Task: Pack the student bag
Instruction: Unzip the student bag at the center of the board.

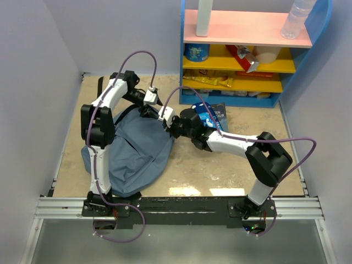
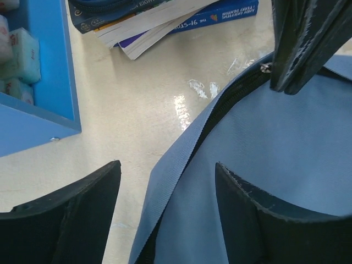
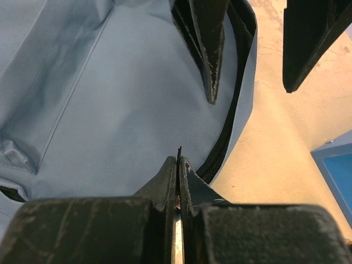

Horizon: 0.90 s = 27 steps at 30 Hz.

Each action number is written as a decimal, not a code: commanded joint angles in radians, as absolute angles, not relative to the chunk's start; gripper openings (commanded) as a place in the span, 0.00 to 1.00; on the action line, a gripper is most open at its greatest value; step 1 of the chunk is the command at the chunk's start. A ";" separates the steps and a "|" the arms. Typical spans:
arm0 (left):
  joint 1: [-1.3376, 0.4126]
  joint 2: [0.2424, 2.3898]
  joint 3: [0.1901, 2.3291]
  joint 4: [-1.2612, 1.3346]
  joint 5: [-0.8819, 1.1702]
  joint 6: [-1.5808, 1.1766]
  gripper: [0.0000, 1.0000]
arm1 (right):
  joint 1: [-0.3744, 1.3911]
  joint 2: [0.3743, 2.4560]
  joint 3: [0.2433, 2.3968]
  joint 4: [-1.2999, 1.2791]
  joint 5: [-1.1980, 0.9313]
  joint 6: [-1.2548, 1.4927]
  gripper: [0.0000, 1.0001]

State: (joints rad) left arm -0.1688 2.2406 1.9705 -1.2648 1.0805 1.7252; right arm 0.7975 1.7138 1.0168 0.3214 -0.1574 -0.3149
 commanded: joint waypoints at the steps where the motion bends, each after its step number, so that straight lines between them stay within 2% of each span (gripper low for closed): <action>1: -0.186 2.269 2.019 -1.279 1.103 1.815 0.72 | 0.796 1.713 1.072 0.374 -0.193 -0.324 0.00; 9: -0.207 2.284 2.032 -1.267 1.078 1.802 0.66 | 0.795 1.717 1.114 0.374 -0.193 -0.345 0.00; 12: -0.209 2.287 2.033 -1.261 1.086 1.787 0.56 | 0.795 1.720 1.121 0.383 -0.204 -0.339 0.00; 15: -0.212 2.292 2.029 -1.273 1.081 1.787 0.41 | 0.795 1.723 1.115 0.396 -0.202 -0.334 0.00; 16: -0.213 2.292 2.031 -1.275 1.080 1.783 0.28 | 0.795 1.723 1.114 0.397 -0.196 -0.333 0.00; 18: -0.212 2.290 2.043 -1.260 1.069 1.755 0.18 | 0.796 1.724 1.108 0.397 -0.190 -0.334 0.00; 19: -0.212 2.289 2.045 -1.244 1.063 1.696 0.00 | 0.793 1.726 1.104 0.396 -0.186 -0.336 0.00; 27: -0.181 2.217 1.990 -0.790 0.945 1.188 0.00 | 0.773 1.750 1.072 0.388 -0.137 -0.325 0.00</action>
